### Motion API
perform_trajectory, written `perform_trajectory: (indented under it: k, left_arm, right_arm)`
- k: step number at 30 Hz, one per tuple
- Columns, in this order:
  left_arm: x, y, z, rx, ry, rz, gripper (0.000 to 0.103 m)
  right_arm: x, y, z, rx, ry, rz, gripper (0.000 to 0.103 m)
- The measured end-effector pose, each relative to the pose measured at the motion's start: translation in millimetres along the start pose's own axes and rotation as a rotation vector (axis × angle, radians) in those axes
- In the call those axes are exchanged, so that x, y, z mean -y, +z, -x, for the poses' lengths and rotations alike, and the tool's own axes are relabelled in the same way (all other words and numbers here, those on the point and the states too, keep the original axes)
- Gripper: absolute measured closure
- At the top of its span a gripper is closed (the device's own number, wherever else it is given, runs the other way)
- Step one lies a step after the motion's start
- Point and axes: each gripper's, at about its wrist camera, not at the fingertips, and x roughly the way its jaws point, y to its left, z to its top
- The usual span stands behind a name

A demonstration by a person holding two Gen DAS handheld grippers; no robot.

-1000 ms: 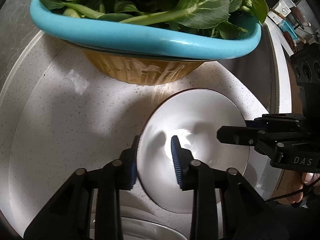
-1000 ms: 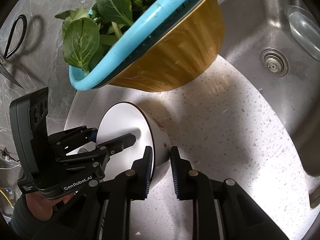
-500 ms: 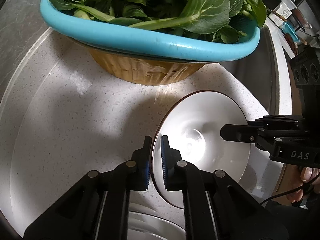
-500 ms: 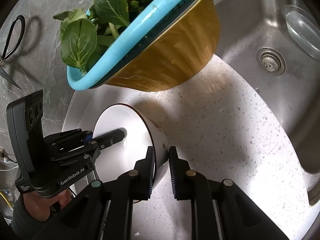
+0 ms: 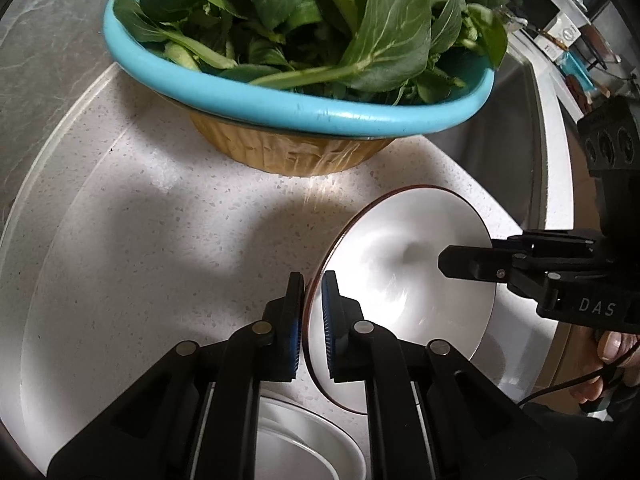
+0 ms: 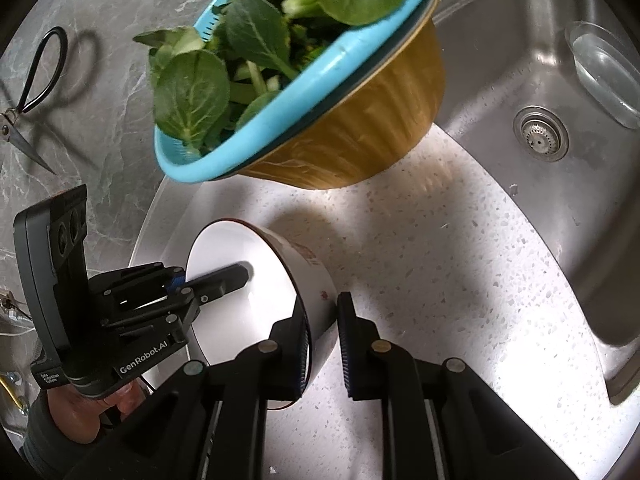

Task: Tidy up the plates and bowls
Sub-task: 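Lift the brown-rimmed bowl with both grippers and lower it onto the white bowls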

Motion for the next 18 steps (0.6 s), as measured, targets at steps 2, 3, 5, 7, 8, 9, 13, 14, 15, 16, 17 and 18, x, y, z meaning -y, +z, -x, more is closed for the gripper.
perform_trajectory:
  k: [2,3,5,7,8,9,13,14,15,16,17,18]
  left_arm:
    - [2,-1,5,0.006,-0.001,0.000,0.096]
    - [4,0,9,0.010,0.001,-0.003,0.096]
    - [6,1,14,0.014,0.003,-0.007,0.096]
    - [7,0,19,0.019,0.002,-0.005,0.096]
    - [7,0,22,0.022,0.003,-0.005,0.096]
    - [8,-1,26,0.026,0.004,-0.003,0.096]
    - [11,-4,41,0.037,0.014,0.000,0.096]
    - [11,-5,44,0.038,0.015,0.002,0.096]
    - [10,-6,46,0.041,0.014,0.004,0.096]
    - [11,-5,49,0.041,0.013,0.008,0.096]
    - [10,-8,53,0.044,0.011,0.013,0.096]
    - [9,-9,56,0.045,0.009,0.018,0.096]
  right_arm:
    - [0,0,3,0.002,0.003,0.000,0.087]
    - [0,-1,4,0.003,0.004,0.000,0.087]
    - [-1,-2,8,0.006,0.006,0.001,0.087]
    - [-2,-2,12,0.010,0.006,0.002,0.087]
    - [-3,-2,14,0.012,0.008,0.003,0.087]
    - [-4,-3,15,0.012,0.010,0.003,0.087]
    - [-12,-3,20,0.012,0.017,0.012,0.087]
    - [-14,-3,22,0.012,0.018,0.018,0.087]
    - [-17,-3,23,0.013,0.017,0.022,0.087]
    - [-19,-2,24,0.014,0.016,0.027,0.087]
    - [-21,-2,25,0.014,0.018,0.030,0.087]
    - [-22,-1,24,0.012,0.020,0.031,0.086]
